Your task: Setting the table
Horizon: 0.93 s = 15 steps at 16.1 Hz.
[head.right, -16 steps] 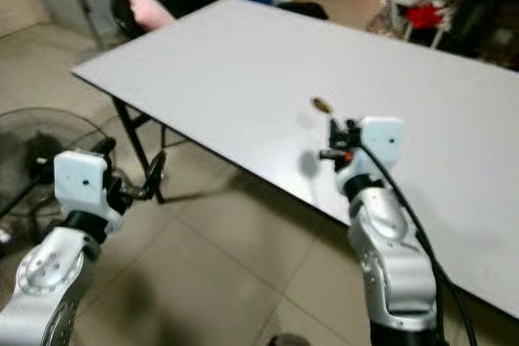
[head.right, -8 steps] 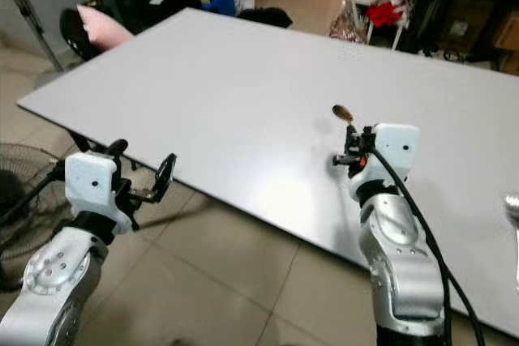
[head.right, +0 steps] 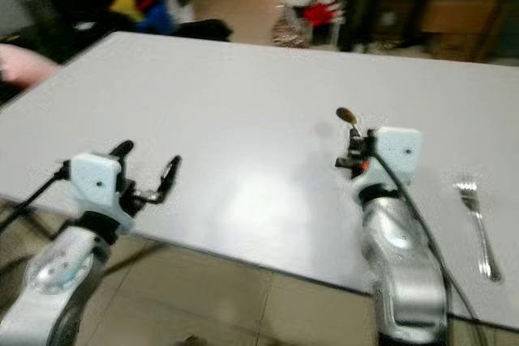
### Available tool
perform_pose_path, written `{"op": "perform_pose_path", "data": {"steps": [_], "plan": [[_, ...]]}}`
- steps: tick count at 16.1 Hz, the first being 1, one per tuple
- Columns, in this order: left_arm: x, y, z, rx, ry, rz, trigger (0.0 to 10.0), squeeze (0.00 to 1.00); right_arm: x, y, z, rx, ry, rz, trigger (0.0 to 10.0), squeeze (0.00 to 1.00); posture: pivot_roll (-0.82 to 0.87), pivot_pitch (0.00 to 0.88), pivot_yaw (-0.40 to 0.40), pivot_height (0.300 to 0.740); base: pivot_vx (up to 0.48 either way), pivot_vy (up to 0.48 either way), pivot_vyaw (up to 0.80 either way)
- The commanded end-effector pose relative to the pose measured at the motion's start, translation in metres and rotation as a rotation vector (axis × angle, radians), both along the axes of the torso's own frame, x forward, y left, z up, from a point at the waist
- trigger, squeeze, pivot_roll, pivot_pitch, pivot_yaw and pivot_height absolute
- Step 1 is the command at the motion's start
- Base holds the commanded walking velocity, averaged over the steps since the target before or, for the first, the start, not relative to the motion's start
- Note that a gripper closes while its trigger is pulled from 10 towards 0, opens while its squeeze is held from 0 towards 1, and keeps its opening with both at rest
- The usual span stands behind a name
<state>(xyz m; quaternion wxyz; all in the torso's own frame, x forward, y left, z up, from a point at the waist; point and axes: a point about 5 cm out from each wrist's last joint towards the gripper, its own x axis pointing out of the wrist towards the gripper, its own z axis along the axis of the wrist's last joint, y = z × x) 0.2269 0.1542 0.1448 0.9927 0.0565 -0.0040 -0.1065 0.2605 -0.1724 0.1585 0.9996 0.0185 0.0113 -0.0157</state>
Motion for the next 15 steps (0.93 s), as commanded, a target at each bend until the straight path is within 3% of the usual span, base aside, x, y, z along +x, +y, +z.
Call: {"op": "perform_pose_path", "data": {"steps": [1,4,9,12,15], "plan": [[0.000,-0.001,0.000,-0.003,0.000,-0.002,10.0,0.00,-0.001,-0.003,0.006,-0.024,-0.023,-0.006,10.0,0.00,-0.14,0.000,0.047,0.740,0.251,0.000,-0.80],[-0.004,-0.004,-0.002,-0.012,0.007,0.002,10.0,0.00,0.000,-0.002,0.007,-0.037,-0.019,0.019,10.0,0.00,-0.14,0.000,0.032,0.740,0.245,0.000,0.00],[-0.007,-0.002,-0.005,-0.046,0.019,0.052,10.0,0.00,0.004,0.004,0.005,-0.054,-0.008,0.107,10.0,0.00,-0.14,0.000,0.027,0.740,0.000,0.000,0.00],[-0.006,-0.003,-0.006,-0.020,0.017,0.059,10.0,0.00,0.006,0.000,0.002,-0.086,-0.001,0.090,10.0,0.00,-0.14,0.000,0.027,0.740,0.000,0.000,0.00],[-0.005,-0.004,-0.007,-0.027,0.025,0.062,10.0,0.00,0.004,-0.006,0.001,-0.144,-0.016,0.025,10.0,0.00,-0.14,0.000,0.038,0.740,0.000,-0.361,0.00]]}}
